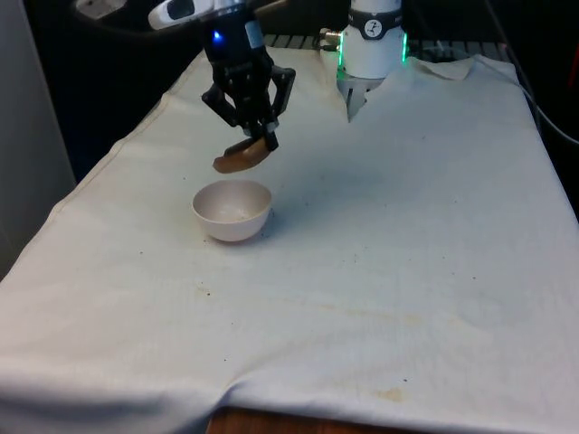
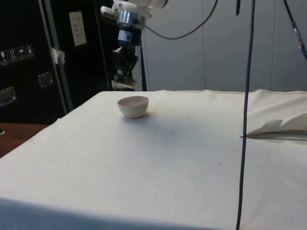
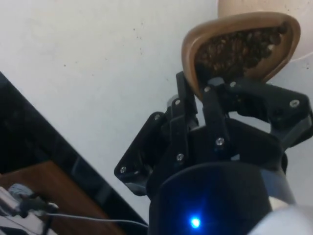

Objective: Pour the coffee beans from the cup into the bowl.

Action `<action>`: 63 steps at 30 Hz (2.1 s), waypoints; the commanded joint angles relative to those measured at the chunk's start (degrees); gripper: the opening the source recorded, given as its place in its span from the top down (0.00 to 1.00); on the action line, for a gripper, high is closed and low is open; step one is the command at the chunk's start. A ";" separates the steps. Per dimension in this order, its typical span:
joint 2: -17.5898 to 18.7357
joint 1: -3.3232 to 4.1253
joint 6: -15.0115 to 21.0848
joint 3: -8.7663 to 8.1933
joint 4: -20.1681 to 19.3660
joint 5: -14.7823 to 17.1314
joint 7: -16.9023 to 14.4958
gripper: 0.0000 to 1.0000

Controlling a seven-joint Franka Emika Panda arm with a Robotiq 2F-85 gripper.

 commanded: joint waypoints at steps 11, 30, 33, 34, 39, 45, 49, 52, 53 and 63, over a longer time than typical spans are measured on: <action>2.06 -0.97 -3.50 -2.12 1.20 7.56 -6.70 0.98; 5.79 -1.03 -10.49 -6.13 4.30 17.36 -13.58 0.98; 6.53 -1.20 -12.09 -6.76 4.93 18.96 -14.50 0.98; 6.76 -1.26 -12.61 -6.93 5.10 19.48 -14.90 0.98; 7.62 -1.49 -14.32 -7.79 5.67 21.43 -16.27 0.98; 9.00 -1.66 -17.82 -9.57 6.82 24.81 -18.39 0.98; 9.57 -1.72 -19.77 -10.49 7.33 26.64 -19.42 0.98; 10.03 -1.89 -21.60 -11.29 7.73 28.07 -20.17 0.98; 10.03 -1.89 -21.60 -11.29 7.73 28.07 -20.17 0.98; 10.77 -1.55 -25.73 -13.35 8.08 31.40 -21.37 0.98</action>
